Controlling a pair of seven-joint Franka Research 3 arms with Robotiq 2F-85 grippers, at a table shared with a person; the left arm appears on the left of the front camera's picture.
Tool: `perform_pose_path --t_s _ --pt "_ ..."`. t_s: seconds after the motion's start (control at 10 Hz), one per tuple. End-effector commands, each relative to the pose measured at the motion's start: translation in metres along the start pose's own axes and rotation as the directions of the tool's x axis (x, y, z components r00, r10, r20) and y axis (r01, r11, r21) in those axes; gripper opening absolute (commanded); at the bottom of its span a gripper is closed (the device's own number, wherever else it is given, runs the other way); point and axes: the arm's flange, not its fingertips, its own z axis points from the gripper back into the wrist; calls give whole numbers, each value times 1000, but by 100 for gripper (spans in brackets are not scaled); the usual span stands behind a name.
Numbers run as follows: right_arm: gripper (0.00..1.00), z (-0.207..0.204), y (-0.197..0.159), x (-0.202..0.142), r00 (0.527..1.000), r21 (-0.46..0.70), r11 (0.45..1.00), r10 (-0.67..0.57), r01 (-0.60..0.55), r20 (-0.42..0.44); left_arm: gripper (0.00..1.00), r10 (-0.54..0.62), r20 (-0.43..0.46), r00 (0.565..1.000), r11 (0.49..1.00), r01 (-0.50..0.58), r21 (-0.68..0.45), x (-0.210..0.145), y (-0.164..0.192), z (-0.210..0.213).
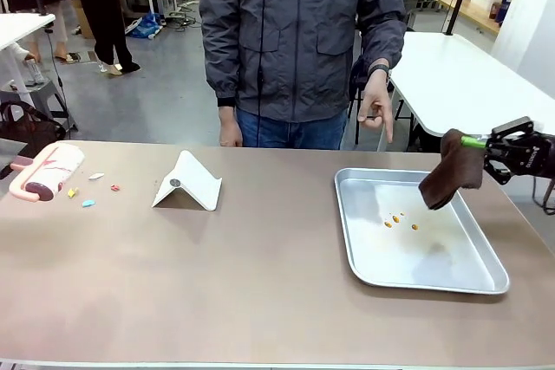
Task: Clean the surface of the table.
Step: If a person points to the right, clean the right side of the table with your right hand, and if they point to the left, clean the left side with your left hand.
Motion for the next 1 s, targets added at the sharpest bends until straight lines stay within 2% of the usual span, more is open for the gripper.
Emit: perform_pose_path --t_s 0.0,0.2,0.4,0.7,0.8,0.9 --pt "8 -16 26 -11 978 -299 936 205 -187 30 0 -18 2 1000 1000 18 0 -6 -4 -2" --pt "8 -32 40 -16 934 -472 827 357 -305 23 0 -18 2 1000 1000 18 0 -6 -4 -2" --pt "8 -54 48 -17 877 -628 685 481 -368 11 0 -18 2 1000 1000 18 0 -6 -4 -2" --pt "8 -73 44 -10 848 -769 512 525 -382 -71 0 -18 2 1000 1000 18 0 -6 -4 -2" --pt "8 -72 44 -7 856 -764 513 507 -391 -98 0 -18 2 1000 1000 18 0 -6 -4 -2" --pt "8 -69 45 -4 879 -785 491 455 -379 -140 0 -18 2 1000 1000 18 0 -6 -4 -2"
